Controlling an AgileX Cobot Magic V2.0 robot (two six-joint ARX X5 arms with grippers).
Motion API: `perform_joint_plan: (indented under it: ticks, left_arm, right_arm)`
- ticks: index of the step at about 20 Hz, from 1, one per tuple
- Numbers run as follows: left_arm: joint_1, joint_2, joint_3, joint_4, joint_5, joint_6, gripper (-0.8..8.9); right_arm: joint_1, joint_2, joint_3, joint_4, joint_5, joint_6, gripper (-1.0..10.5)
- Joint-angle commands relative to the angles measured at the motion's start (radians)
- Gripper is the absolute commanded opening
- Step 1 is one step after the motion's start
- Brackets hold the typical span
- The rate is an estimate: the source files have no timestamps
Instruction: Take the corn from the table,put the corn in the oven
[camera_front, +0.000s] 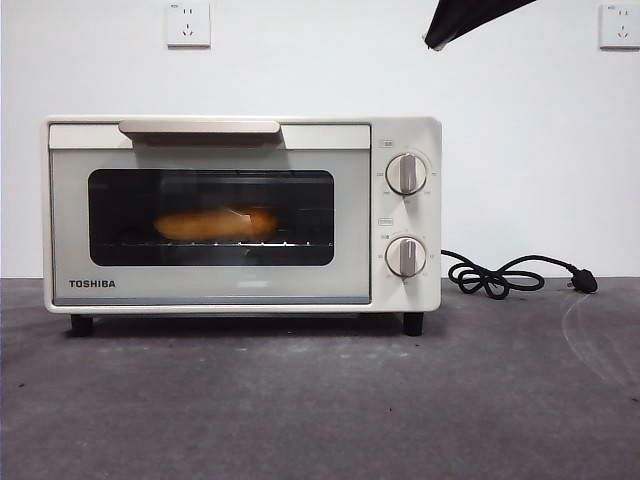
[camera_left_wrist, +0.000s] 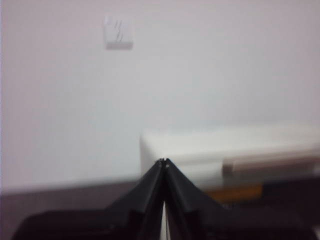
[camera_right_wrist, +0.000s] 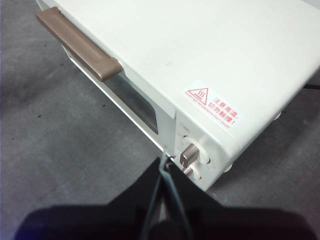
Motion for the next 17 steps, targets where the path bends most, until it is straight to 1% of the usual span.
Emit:
perform_joint_plan:
  ticks: [1, 5, 9, 11, 17]
  left_arm:
    - [-0.004, -0.003, -0.01, -0.078, -0.031, 0.001, -0.03]
    - [-0.005, -0.003, -0.01, -0.17, -0.088, 0.003, -0.03]
    - [-0.005, -0.003, -0.01, -0.332, -0.135, 0.005, -0.03]
    - [-0.005, -0.003, -0.01, -0.426, -0.136, 0.005, -0.03]
    - [-0.012, -0.003, -0.008, -0.435, -0.123, 0.012, -0.03]
  right_arm:
    - [0.0, 0.001, -0.003, 0.006, 0.0, -0.006, 0.0]
    - [0.0, 0.001, -0.003, 0.006, 0.0, -0.006, 0.0]
    - [0.0, 0.001, -0.003, 0.006, 0.0, -0.006, 0.0]
    - [0.0, 0.001, -0.003, 0.007, 0.0, -0.006, 0.0]
    - [0.0, 0.001, -0.003, 0.008, 0.0, -0.006, 0.0]
